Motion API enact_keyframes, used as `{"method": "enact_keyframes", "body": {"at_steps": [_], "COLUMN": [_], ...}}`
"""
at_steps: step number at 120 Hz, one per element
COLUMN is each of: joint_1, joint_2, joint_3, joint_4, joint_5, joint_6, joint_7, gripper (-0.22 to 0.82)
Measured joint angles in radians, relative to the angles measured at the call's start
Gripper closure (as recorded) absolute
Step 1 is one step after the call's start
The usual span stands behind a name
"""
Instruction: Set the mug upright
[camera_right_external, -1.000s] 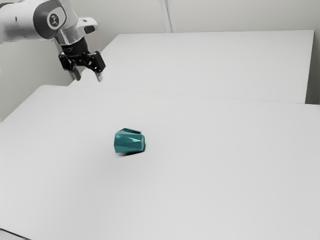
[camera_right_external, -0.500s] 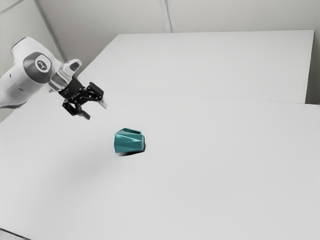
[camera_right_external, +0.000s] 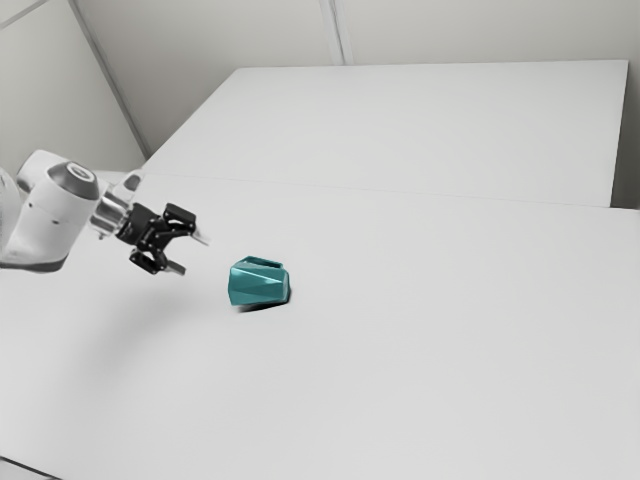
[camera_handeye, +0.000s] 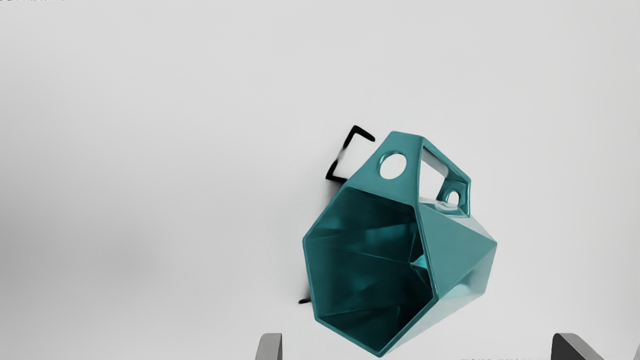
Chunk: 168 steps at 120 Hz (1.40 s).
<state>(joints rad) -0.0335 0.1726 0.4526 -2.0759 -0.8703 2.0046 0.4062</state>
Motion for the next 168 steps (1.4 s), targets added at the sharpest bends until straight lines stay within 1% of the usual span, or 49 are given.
{"method": "enact_keyframes", "body": {"at_steps": [21, 58, 118, 129, 139, 145, 168], "joint_1": [0.012, -0.003, -0.034, -0.046, -0.053, -0.055, -0.057], "joint_2": [0.065, 0.130, 0.169, 0.179, 0.189, 0.194, 0.196], "joint_3": [0.000, -0.002, -0.012, -0.015, -0.017, -0.017, -0.017], "joint_4": [-0.001, 0.000, 0.017, 0.024, 0.027, 0.032, 0.041], "joint_5": [-0.085, -0.207, -0.339, -0.355, -0.366, -0.371, -0.378], "joint_6": [-0.048, -0.087, -0.092, -0.089, -0.087, -0.086, -0.084], "joint_7": [0.101, 0.233, 0.360, 0.374, 0.385, 0.391, 0.408], "gripper": [0.02, 0.03, 0.04, 0.06, 0.10, 0.14, 0.47]}}
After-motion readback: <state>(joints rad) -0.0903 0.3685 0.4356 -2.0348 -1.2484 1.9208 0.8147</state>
